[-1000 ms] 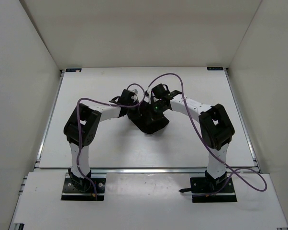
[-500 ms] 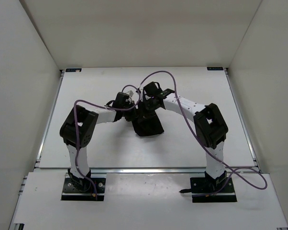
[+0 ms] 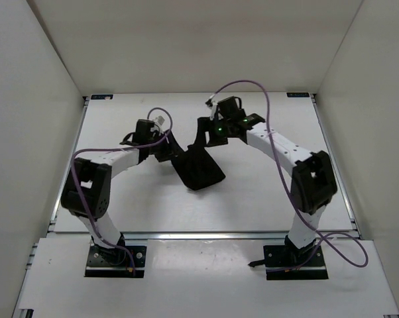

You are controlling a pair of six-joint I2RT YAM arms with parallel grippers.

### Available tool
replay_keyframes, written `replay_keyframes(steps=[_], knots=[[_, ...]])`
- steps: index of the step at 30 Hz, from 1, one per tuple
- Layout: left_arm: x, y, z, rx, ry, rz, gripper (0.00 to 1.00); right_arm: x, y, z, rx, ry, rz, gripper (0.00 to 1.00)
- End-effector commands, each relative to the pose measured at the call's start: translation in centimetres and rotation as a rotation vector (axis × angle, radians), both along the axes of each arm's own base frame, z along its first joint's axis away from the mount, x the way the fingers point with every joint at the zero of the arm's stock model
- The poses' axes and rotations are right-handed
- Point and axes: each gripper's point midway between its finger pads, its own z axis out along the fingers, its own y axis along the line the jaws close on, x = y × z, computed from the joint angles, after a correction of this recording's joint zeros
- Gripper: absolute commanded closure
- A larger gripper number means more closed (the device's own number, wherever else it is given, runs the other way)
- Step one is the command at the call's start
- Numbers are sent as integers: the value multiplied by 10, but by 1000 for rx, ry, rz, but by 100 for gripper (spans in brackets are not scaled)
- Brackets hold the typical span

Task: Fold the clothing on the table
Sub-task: Fold the skirt

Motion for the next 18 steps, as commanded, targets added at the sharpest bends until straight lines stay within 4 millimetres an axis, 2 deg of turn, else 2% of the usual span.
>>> replay_keyframes(steps=[1, 2, 3, 5, 6, 8, 9, 10, 12, 13, 14, 16, 18], knots=[[6, 30, 40, -15, -92, 45, 37, 12, -26, 27, 47, -91, -83, 42], [7, 36, 41, -5, -102, 56, 37, 10, -33, 18, 38, -63, -100, 47], [5, 38, 42, 10, -100, 59, 38, 8, -33, 17, 45, -61, -98, 49], [0, 42, 34, 35, -78, 54, 40, -2, -38, -2, 16, -33, -96, 51], [-5, 40, 31, 41, -66, 49, 41, -2, -38, -5, 9, -39, -92, 54], [-19, 37, 21, 30, -37, 50, 48, -12, -33, -23, -21, -20, -62, 61], [-21, 33, 25, 16, -53, 42, 51, -13, -33, -30, -27, -3, -57, 64], [-28, 30, 21, 11, -47, 38, 55, -13, -31, -41, -41, 18, -51, 71], [-38, 24, 18, 12, -37, 26, 70, -16, -24, -53, -46, 48, -30, 74], [-41, 23, 17, 19, -33, 22, 73, -16, -20, -64, -55, 62, -16, 75], [-48, 17, 16, 23, -30, -3, 77, -13, -16, -62, -52, 51, -7, 76], [-54, 13, 12, 20, -10, -10, 82, -8, -6, -72, -63, 57, 16, 75], [-60, 8, 11, 5, 0, -16, 87, 2, 5, -68, -67, 21, 39, 72]])
